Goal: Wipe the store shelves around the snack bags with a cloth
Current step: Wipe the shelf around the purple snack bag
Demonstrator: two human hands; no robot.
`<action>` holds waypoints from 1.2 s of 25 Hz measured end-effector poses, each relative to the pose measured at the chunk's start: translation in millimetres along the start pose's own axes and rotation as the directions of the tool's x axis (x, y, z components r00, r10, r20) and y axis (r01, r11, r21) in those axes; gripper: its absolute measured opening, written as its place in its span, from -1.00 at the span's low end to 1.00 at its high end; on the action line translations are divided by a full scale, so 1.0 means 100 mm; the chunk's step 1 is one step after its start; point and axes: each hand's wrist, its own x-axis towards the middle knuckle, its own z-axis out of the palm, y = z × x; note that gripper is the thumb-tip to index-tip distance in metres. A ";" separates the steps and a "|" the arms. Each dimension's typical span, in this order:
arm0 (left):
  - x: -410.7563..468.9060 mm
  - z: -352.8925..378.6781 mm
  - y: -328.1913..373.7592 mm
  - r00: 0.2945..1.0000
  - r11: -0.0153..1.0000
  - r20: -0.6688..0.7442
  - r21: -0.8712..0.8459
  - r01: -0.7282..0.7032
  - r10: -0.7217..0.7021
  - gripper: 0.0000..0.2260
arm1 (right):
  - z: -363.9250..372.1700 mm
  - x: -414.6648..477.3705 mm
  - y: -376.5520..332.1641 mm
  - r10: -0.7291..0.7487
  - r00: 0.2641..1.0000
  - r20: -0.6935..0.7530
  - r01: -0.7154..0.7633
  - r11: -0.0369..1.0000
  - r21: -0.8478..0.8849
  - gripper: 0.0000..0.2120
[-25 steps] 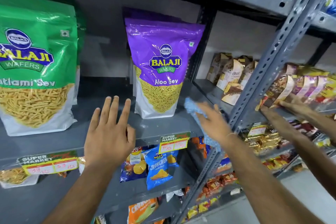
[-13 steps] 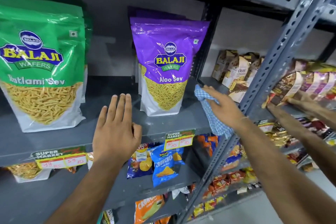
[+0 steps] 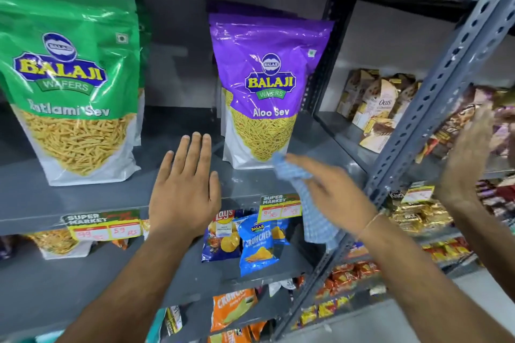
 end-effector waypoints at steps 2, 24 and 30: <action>0.00 0.01 0.01 1.000 1.000 0.008 0.002 0.007 -0.007 -0.36 | -0.18 0.12 0.16 0.075 0.988 -0.134 -0.085 0.994 -0.069 -0.51; -0.61 -0.33 -0.12 0.998 0.988 -0.035 -0.140 -0.063 0.059 -0.39 | 0.54 0.32 -0.90 -0.064 0.986 -0.156 0.105 0.956 0.272 -0.55; -2.16 -0.29 -1.50 0.999 0.973 0.052 -0.231 0.016 -0.004 -0.32 | 1.69 -0.01 -1.93 -0.067 0.975 0.213 -0.044 0.877 0.479 -0.76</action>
